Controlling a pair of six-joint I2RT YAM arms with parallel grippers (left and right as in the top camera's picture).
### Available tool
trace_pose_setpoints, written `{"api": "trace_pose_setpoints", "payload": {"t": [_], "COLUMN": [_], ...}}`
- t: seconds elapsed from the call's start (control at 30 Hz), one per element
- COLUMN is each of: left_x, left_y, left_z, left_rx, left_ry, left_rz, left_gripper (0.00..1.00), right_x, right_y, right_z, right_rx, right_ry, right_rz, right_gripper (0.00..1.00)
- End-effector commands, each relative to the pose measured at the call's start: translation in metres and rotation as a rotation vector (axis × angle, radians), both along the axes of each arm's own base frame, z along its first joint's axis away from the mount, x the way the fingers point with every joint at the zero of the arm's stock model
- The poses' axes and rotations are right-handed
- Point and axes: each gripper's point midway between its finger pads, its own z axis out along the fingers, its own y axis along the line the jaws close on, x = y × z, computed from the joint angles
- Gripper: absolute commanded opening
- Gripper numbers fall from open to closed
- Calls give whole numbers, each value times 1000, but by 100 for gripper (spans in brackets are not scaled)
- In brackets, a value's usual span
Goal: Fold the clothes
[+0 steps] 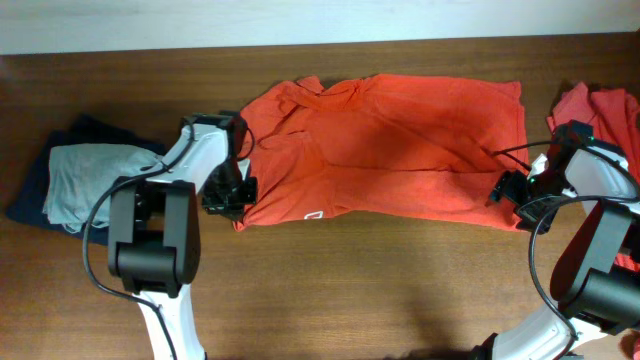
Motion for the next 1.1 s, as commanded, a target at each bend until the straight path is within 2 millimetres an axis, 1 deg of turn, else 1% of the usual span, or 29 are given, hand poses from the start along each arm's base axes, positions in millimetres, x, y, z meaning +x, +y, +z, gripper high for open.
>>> {"api": "trace_pose_setpoints", "payload": {"t": [0.0,0.07,0.13,0.27,0.3,0.33,0.4,0.5,0.57,0.7,0.77,0.8,0.83,0.93,0.97,1.0,1.07], "left_x": [10,12,13,13,13,14,16,17,18,19,19,19,19,21,21,21,21], "left_y": [24,34,43,44,46,47,49,49,47,48,47,47,47,48,48,48,48], "left_z": [3,2,3,12,17,21,26,33,34,34,34,34,34,34,34,34,34], "left_rx": [24,24,14,-83,-103,-107,-111,-112,-112,-113,-113,-113,-113,-113,-113,-113,-112], "left_ry": [-42,-46,-46,-44,-51,-60,-81,-103,-107,-111,-111,-111,-114,-120,-121,-121,-121], "left_rz": [64,98,131,195,200,195,178,161,155,155,155,155,155,154,154,154,155], "left_gripper": [1,1,1,0,1,0,1,1,1,1,1,1,1,1,1,1,1], "right_x": [-1,-1,-1,-1,-1,-1,-2,-1,-4,-8,-9,-9,-10,-19,-22,-24,-28], "right_y": [-7,-10,-11,-10,-10,-10,-7,11,19,18,18,18,18,22,24,23,13], "right_z": [3,3,3,3,3,3,3,6,8,8,4,1,-5,-28,-39,-44,-51], "right_rx": [-50,-67,-68,-68,-66,-63,-52,47,91,84,82,82,81,91,92,85,25], "right_ry": [-2,1,-2,-1,1,2,4,-13,-10,2,1,1,1,24,30,30,52], "right_rz": [-1,0,-1,0,0,0,-4,5,27,44,44,44,44,25,12,4,-43], "right_gripper": [78,77,71,67,61,57,52,52,59,60,58,54,47,35,26,22,17]}}
